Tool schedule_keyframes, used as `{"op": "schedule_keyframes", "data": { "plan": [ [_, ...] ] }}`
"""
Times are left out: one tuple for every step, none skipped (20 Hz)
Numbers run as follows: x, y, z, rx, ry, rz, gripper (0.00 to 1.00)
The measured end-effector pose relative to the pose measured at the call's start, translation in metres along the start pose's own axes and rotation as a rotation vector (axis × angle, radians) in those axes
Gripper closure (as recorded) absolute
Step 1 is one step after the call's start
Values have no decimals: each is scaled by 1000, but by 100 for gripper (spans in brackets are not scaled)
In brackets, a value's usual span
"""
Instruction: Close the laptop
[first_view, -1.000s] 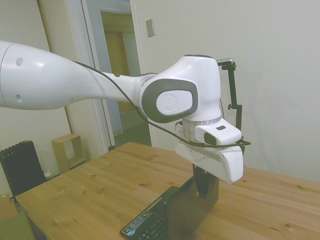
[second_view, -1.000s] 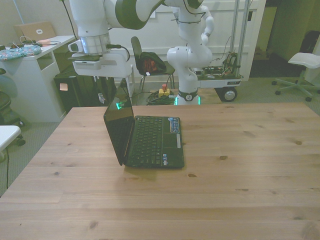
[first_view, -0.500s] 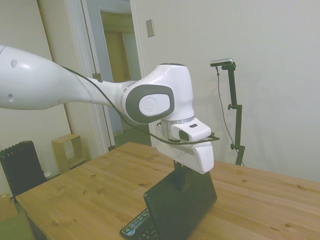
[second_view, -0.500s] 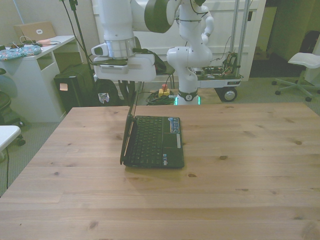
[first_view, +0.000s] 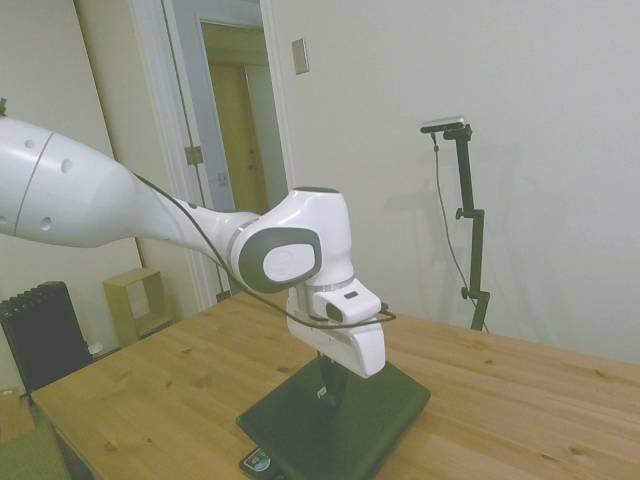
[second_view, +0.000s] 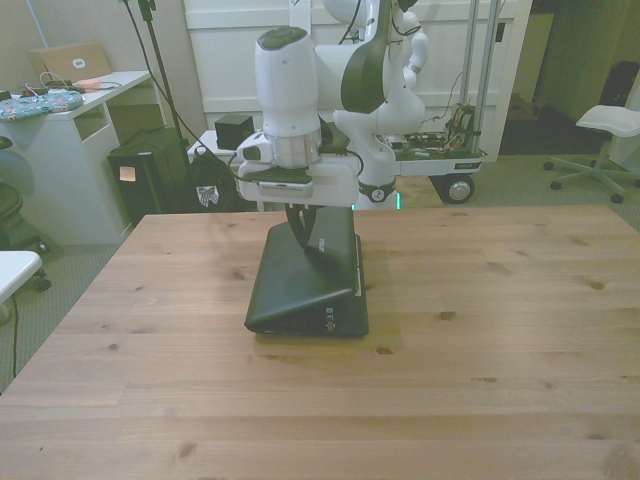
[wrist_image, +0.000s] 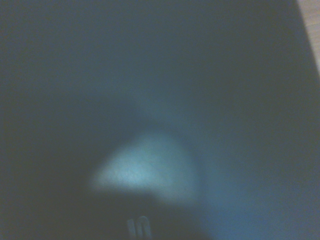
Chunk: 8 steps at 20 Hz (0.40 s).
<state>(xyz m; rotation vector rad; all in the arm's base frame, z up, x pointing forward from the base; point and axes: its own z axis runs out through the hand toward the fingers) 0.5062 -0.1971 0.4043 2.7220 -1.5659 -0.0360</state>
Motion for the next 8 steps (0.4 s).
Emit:
{"op": "schedule_keyframes", "data": {
  "plan": [
    [1,-1,9,-8,-6,0,100],
    [2,-3,17,-15,-10,1,100],
    [4,-5,20,-17,-9,1,100],
    [5,-8,17,-13,-3,-2,100],
    [6,-13,8,-1,11,-7,100],
    [5,-19,-8,17,29,-15,100],
    [0,-25,-27,35,45,-24,100],
    [-8,-30,-48,51,55,-33,0]
  ]
}}
